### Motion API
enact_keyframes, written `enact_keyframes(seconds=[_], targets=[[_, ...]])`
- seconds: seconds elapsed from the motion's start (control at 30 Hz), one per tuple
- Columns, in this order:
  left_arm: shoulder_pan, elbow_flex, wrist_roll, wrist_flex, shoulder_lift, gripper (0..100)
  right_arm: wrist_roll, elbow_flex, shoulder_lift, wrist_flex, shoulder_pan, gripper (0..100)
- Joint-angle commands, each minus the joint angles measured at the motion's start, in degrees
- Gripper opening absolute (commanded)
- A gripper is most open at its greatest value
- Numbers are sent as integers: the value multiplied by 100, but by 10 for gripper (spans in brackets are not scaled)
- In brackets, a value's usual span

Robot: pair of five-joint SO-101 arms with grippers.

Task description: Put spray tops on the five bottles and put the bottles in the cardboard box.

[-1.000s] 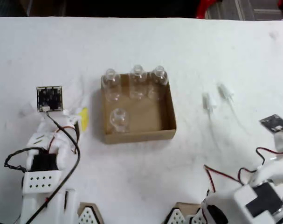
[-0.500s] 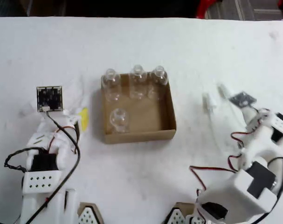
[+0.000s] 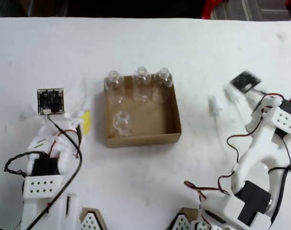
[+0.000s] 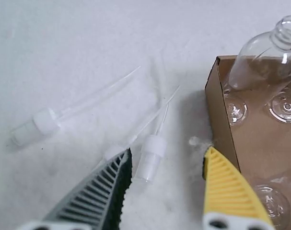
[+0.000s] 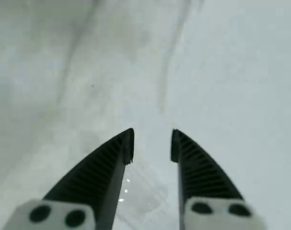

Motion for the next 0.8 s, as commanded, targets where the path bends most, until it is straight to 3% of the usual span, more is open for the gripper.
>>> enact_keyframes(seconds=[0.0, 0.13, 0.23, 0.37, 0.77], targets=[[-66, -44, 9, -97, -110, 229, 2286, -281, -312, 1112, 400, 235], [-48, -44, 9, -114, -110, 229, 3736, -264, -312, 1842, 1059, 218], [-48, -44, 9, -123, -110, 229, 4290, -237, -286, 1903, 1481, 234], [-48, -44, 9, -123, -110, 229, 4413, 88, -303, 1780, 1596, 283], [-57, -44, 9, -123, -110, 229, 4009, 1187, -259, -303, 1086, 283]])
